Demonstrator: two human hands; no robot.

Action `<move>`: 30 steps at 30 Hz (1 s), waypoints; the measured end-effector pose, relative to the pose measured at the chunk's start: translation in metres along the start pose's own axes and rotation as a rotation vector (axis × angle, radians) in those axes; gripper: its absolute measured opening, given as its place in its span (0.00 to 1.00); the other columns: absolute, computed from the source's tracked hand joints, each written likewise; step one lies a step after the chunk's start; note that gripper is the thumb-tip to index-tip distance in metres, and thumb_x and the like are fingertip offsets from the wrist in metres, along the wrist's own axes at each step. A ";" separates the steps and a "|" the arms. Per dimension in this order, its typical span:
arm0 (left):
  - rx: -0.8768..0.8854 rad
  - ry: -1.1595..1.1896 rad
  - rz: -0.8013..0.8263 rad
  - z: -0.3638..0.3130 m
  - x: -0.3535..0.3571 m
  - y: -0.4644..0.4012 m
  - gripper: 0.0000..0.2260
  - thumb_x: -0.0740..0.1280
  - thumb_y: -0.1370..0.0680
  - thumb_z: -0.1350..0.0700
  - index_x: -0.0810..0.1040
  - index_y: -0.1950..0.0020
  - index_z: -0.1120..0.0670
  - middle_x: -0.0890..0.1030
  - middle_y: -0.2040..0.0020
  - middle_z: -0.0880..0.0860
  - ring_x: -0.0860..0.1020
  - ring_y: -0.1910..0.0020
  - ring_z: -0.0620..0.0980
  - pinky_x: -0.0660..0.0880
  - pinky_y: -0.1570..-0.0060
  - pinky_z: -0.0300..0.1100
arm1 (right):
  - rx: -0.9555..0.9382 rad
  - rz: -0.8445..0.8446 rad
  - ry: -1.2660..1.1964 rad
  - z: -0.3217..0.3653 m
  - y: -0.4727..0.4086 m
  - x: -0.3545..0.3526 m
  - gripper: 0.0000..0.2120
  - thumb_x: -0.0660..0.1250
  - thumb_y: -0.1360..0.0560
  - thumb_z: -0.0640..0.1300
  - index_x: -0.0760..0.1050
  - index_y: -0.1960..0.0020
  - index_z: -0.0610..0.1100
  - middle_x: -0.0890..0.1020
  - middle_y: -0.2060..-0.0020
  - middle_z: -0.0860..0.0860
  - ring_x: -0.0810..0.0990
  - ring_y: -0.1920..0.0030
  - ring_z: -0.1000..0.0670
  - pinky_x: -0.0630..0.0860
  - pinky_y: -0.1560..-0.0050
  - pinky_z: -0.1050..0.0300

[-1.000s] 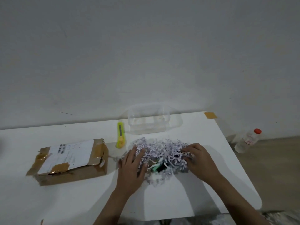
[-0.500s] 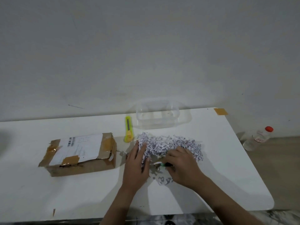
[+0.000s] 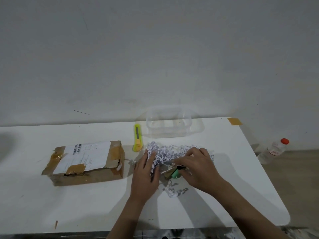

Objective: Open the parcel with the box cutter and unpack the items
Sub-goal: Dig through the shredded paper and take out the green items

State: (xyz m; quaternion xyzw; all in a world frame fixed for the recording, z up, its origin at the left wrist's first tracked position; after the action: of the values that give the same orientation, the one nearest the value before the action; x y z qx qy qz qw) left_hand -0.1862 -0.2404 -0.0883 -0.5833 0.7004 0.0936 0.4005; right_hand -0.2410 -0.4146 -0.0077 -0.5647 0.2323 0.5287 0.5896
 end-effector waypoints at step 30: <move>-0.001 -0.029 0.012 0.002 0.003 0.002 0.23 0.56 0.22 0.45 0.65 0.27 0.48 0.67 0.28 0.51 0.62 0.27 0.49 0.59 0.31 0.48 | 0.502 -0.409 -0.757 -0.056 -0.002 -0.072 0.13 0.74 0.32 0.32 0.81 0.56 0.49 0.84 0.59 0.47 0.83 0.60 0.55 0.77 0.55 0.69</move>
State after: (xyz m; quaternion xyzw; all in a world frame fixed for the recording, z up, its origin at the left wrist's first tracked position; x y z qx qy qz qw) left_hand -0.1873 -0.2408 -0.0923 -0.5780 0.6979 0.1050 0.4097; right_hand -0.2451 -0.4915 0.0413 -0.2079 0.0066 0.4977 0.8421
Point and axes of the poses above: each hand's wrist, its own y-axis away from the middle knuckle, its own x-axis out of the palm, z = x × y, the point moved 5 cm from there along -y, towards the middle knuckle
